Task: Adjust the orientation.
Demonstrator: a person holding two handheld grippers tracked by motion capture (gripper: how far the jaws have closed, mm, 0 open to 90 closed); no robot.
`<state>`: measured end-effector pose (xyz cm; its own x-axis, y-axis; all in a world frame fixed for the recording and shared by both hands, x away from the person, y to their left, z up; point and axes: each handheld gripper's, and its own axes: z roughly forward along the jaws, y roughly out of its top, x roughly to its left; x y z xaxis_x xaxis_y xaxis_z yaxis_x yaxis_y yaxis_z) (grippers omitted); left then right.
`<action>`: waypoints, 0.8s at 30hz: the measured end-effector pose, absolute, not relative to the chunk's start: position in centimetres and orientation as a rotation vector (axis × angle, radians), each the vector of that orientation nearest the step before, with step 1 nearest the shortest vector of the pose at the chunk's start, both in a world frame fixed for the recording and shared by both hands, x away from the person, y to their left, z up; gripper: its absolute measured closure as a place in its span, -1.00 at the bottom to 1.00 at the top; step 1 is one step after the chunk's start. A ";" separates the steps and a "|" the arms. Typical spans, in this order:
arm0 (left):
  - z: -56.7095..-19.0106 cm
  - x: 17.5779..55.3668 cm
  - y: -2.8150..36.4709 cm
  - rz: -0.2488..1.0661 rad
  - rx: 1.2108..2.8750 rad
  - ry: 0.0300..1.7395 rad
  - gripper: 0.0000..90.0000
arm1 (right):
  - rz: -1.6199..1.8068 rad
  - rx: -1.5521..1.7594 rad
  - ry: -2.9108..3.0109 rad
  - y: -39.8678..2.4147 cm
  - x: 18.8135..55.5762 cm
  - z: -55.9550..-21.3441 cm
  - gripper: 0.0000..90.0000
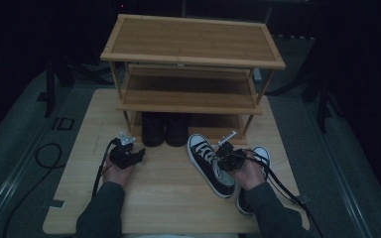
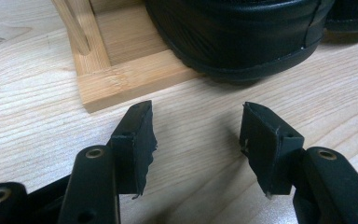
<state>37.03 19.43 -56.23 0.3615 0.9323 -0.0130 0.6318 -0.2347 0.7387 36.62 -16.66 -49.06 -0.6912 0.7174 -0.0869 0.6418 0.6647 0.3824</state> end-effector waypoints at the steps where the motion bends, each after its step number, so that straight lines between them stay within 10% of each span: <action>1: -56.2 37.0 19.4 0.582 1.964 1.353 0.00 | 0.485 1.117 2.648 -16.8 36.7 -49.0 0.94; 24: -56.2 37.1 19.4 0.582 1.966 1.352 0.00 | 0.740 1.291 2.622 -19.4 37.3 -47.0 0.95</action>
